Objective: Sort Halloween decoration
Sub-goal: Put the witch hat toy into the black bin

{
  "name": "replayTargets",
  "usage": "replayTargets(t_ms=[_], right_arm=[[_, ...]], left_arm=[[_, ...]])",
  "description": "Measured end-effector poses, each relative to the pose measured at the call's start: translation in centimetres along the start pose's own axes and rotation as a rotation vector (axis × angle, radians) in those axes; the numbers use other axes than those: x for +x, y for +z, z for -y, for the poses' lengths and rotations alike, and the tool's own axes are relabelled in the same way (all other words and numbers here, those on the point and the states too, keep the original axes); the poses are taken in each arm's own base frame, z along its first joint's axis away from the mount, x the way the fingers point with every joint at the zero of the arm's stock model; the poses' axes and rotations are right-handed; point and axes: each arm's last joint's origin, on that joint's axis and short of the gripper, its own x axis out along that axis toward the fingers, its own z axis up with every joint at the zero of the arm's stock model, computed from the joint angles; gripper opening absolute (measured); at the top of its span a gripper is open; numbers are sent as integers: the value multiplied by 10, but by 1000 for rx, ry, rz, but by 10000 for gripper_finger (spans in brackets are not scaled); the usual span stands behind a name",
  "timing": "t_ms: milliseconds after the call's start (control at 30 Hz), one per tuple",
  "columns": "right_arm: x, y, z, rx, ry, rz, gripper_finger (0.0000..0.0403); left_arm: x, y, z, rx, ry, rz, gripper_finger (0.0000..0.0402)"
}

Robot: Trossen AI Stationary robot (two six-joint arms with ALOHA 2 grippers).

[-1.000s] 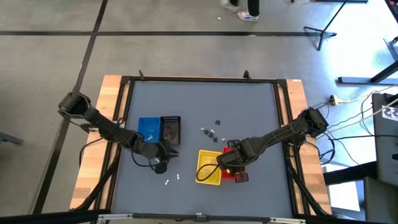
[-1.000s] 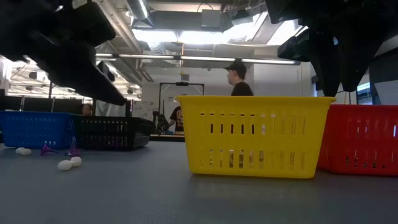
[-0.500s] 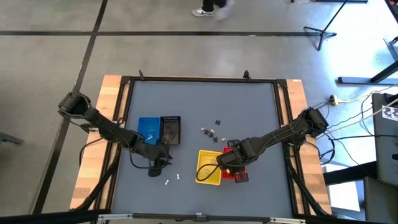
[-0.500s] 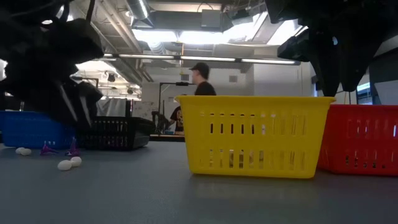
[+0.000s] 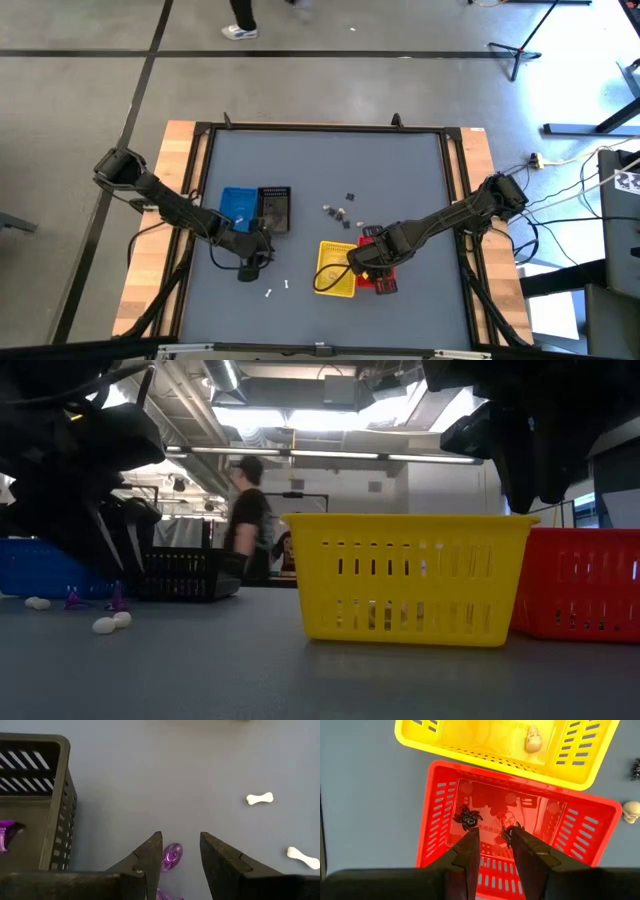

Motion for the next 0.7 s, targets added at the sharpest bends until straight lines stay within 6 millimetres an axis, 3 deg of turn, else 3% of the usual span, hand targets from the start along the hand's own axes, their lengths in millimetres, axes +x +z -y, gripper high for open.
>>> replayTargets(t_ms=[700], right_arm=[[0,0,0,0,0,-1,113]], left_arm=[[0,-4,-2,10,17,-37,124]])
